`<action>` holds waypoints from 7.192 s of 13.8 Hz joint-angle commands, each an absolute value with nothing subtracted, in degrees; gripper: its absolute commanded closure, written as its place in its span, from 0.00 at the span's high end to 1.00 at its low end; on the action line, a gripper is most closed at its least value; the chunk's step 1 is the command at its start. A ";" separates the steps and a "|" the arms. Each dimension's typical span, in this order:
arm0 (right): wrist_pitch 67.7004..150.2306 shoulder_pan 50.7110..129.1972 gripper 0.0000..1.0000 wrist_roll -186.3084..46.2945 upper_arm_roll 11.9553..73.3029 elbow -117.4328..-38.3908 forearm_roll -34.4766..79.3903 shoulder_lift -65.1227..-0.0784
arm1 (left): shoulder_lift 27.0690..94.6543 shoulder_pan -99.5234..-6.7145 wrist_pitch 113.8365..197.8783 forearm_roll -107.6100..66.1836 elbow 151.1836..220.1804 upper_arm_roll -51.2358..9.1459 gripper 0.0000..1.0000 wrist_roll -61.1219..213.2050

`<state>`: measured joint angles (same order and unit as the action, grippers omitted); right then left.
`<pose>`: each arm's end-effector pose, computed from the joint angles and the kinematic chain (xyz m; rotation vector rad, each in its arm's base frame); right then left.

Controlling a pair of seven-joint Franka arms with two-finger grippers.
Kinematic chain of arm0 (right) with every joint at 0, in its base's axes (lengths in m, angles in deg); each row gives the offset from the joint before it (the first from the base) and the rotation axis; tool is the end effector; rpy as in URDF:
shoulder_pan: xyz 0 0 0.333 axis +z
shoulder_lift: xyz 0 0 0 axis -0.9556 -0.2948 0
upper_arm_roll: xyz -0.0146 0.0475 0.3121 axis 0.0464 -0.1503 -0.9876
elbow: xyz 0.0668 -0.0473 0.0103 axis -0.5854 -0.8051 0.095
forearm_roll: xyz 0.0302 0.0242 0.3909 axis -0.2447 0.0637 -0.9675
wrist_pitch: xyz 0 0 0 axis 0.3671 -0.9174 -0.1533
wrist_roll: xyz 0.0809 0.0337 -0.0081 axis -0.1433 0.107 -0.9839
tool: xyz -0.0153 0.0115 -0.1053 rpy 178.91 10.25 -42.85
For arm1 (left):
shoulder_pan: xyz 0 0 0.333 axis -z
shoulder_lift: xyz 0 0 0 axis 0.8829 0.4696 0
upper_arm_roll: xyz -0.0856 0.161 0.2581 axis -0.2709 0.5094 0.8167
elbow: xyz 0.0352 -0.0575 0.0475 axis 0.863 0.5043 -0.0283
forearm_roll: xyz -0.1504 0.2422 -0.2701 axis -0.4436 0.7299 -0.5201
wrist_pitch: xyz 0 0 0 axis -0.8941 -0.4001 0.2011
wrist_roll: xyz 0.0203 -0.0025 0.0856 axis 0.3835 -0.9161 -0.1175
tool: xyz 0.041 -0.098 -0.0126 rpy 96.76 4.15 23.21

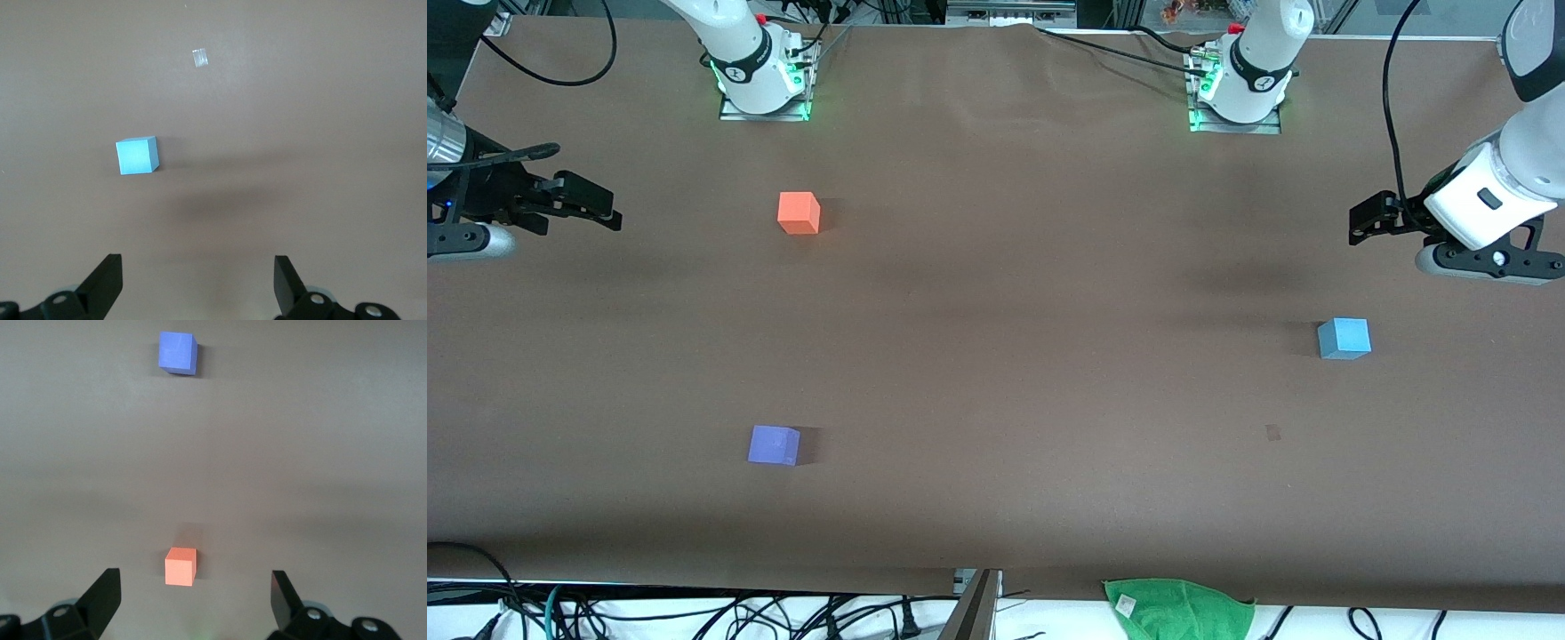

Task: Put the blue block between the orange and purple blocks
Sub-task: 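Move the left gripper toward the light-blue cube, then lower the left gripper and grasp the light-blue cube, then carry the light-blue cube with the left gripper toward the table middle, then release the cube and raise the left gripper while the right gripper reaches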

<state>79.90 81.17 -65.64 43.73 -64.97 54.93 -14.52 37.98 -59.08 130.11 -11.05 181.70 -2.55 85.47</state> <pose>0.5756 0.0298 0.5999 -3.0718 -0.0678 0.1343 0.5628 -0.0249 0.5538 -3.1203 0.1549 0.1950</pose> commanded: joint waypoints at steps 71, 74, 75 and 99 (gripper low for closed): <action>81.06 80.15 0.99 -66.38 43.16 -66.25 54.29 -13.18 | 82.61 -42.23 165.42 0.93 173.07 -25.58 0.15 39.78; 81.06 80.15 0.99 -66.38 43.16 -66.25 54.29 -13.18 | 83.05 -41.34 166.31 1.02 173.16 -24.34 0.16 39.51; 81.06 80.15 0.99 -66.38 43.16 -66.25 54.29 -13.18 | 83.05 -41.25 166.31 1.02 173.16 -24.34 0.20 39.51; 83.17 81.91 0.99 -66.47 42.89 -64.58 53.06 -26.63 | 45.43 -71.91 125.09 -3.81 167.63 -28.39 1.00 64.47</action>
<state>83.36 81.40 -65.72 42.97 -65.68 53.19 -22.52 45.82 -69.63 125.05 -2.74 169.00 -27.82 61.97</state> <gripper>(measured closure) 0.004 0.000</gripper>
